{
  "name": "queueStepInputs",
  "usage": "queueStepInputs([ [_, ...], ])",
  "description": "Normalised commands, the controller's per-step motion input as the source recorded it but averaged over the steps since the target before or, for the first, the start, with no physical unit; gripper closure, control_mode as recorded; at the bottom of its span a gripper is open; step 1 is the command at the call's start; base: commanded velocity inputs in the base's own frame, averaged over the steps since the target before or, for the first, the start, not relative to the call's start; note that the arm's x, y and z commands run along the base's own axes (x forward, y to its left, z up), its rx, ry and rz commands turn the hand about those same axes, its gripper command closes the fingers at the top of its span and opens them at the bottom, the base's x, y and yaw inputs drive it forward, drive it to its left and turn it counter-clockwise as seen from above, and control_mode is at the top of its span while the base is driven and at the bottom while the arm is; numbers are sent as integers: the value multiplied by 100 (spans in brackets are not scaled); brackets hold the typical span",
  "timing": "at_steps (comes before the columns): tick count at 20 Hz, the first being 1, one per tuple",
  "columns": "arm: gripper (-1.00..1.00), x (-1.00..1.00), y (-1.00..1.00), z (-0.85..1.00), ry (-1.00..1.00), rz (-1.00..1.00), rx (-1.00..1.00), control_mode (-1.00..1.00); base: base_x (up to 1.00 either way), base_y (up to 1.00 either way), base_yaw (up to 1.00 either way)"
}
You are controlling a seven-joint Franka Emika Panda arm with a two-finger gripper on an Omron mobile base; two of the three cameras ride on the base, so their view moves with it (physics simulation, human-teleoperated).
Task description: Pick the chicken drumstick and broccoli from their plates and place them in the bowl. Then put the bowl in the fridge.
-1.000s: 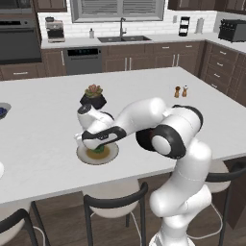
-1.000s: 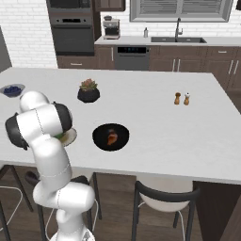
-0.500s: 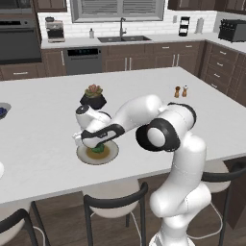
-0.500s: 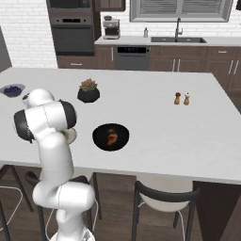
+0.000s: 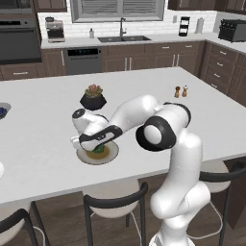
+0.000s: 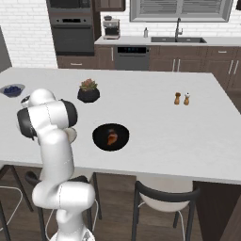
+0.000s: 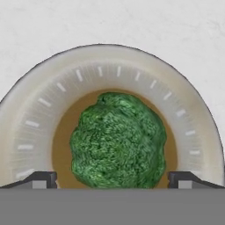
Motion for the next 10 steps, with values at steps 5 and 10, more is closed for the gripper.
queueStepInputs([
  [5,-100,4,0,-10,0,-4,0,-100,0,0,0],
  [10,-100,12,-3,-2,0,-5,0,-100,0,0,0],
])
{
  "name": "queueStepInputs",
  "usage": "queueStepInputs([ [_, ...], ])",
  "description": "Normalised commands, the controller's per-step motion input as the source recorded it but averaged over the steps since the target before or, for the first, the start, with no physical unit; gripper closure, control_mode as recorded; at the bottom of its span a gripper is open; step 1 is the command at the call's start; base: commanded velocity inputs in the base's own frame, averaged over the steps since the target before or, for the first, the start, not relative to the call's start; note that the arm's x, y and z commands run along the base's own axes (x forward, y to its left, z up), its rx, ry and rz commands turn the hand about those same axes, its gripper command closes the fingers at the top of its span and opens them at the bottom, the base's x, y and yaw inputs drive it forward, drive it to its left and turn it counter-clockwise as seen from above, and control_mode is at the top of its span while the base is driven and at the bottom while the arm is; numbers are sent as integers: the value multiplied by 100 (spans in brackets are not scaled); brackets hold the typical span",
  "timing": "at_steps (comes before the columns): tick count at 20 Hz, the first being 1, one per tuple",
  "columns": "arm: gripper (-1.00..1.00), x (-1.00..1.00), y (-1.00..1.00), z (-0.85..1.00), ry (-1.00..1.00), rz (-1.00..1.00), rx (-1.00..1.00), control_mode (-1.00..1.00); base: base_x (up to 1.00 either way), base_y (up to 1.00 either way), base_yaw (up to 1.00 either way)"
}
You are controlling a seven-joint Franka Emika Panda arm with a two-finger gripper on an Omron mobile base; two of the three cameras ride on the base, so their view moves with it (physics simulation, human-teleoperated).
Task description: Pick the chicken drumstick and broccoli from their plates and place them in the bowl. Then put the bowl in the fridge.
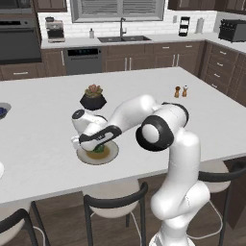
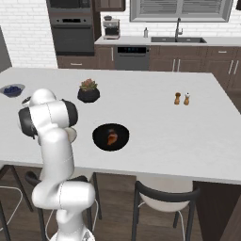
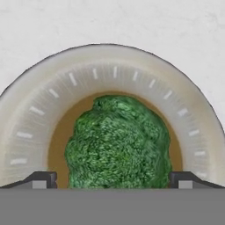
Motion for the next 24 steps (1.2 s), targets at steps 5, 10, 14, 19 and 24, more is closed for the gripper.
queueStepInputs([
  [5,-100,4,-19,-5,0,-5,0,-100,0,0,0],
  [10,100,0,-30,-13,0,-5,0,-100,0,0,0],
  [14,100,-3,-17,-3,0,-3,0,-100,0,0,0],
  [19,100,-26,-23,34,-10,-1,-1,-100,0,0,0],
  [24,100,-51,-39,98,-11,0,0,-100,0,0,0],
])
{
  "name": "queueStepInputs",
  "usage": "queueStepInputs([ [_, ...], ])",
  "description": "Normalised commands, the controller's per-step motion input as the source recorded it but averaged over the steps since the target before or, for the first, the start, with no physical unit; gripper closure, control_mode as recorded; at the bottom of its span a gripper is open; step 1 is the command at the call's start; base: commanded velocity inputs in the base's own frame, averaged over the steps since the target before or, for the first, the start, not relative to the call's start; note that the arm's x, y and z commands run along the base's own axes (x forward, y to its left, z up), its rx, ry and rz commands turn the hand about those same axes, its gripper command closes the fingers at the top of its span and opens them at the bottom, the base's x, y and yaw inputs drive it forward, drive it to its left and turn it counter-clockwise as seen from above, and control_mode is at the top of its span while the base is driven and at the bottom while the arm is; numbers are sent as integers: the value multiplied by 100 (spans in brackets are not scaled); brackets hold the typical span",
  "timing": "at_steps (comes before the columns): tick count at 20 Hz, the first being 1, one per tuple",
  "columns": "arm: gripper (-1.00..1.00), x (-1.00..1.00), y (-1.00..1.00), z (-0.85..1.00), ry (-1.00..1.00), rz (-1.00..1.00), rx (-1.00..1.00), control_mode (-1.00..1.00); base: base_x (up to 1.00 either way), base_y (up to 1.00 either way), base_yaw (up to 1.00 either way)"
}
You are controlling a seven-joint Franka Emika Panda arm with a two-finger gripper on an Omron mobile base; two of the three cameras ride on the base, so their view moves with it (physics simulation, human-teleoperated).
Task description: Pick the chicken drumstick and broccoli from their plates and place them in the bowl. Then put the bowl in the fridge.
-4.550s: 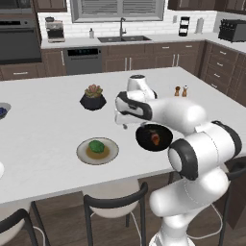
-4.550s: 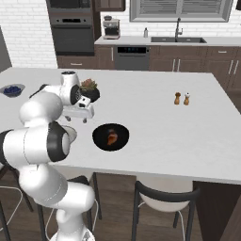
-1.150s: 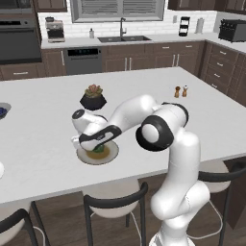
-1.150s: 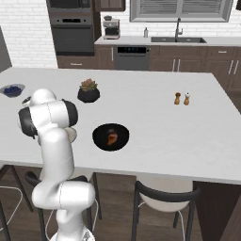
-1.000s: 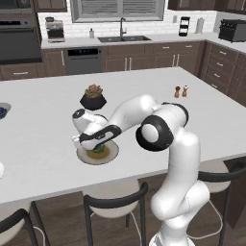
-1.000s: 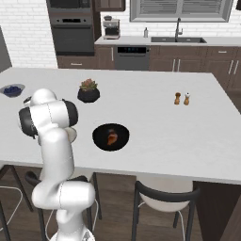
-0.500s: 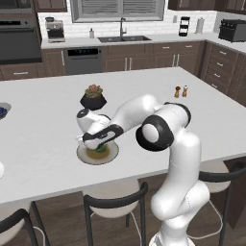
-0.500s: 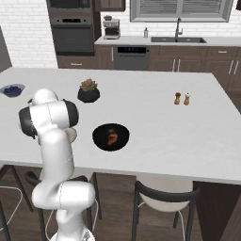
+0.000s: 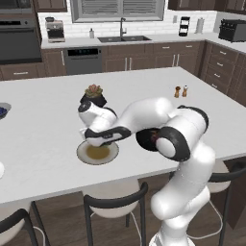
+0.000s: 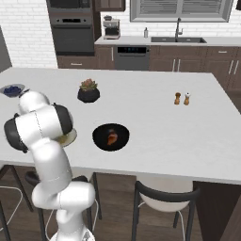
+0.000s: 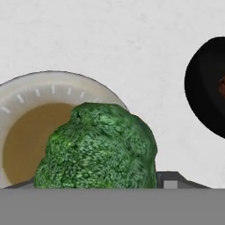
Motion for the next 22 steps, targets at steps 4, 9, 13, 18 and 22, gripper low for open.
queueStepInputs([
  [4,100,-39,-84,83,-1,0,1,-100,0,0,0],
  [9,100,-15,-100,38,2,-1,9,-100,0,0,0],
  [13,100,-4,-100,27,6,0,16,-100,0,0,0],
  [18,100,21,-99,8,11,-3,16,-100,0,0,0],
  [22,100,54,-91,0,12,-4,13,-100,0,0,0],
])
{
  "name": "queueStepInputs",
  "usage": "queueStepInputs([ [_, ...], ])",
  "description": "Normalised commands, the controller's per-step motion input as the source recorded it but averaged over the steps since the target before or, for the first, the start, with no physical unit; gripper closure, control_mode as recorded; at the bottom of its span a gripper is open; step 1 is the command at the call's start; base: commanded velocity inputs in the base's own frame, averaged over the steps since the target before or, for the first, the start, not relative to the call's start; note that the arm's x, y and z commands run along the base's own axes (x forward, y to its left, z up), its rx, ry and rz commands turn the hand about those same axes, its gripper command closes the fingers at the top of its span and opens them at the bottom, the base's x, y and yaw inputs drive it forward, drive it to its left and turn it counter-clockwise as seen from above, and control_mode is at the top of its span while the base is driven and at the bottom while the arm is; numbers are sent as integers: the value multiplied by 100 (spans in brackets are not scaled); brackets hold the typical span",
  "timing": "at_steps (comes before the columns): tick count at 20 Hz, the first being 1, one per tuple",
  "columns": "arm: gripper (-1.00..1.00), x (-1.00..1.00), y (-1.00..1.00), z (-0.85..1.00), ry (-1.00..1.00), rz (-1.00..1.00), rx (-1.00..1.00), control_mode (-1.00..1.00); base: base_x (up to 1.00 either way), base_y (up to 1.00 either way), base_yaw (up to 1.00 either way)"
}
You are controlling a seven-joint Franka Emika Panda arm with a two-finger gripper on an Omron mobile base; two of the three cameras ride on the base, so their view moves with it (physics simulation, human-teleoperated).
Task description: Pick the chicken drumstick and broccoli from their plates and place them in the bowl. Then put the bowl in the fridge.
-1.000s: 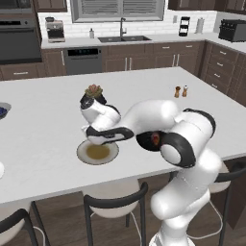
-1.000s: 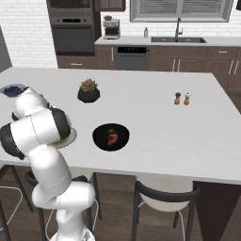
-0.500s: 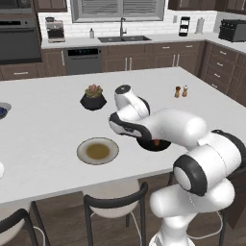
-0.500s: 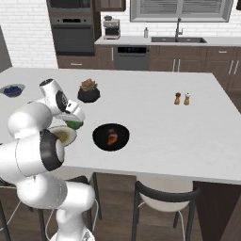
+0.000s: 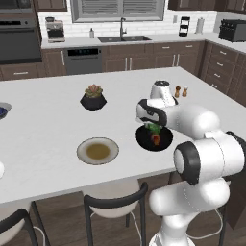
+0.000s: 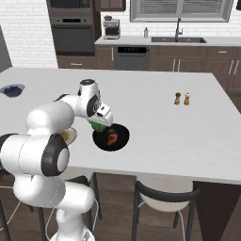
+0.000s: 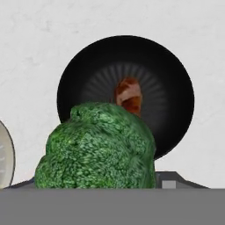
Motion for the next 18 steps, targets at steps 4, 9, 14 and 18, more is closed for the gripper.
queueStepInputs([
  [4,100,51,-65,-22,12,-6,6,-100,0,0,0],
  [9,100,12,-23,-72,5,-3,0,-100,0,0,0],
  [14,100,0,-3,-41,0,-1,0,-100,0,0,0],
  [18,100,1,0,-26,0,0,0,-100,0,0,0],
])
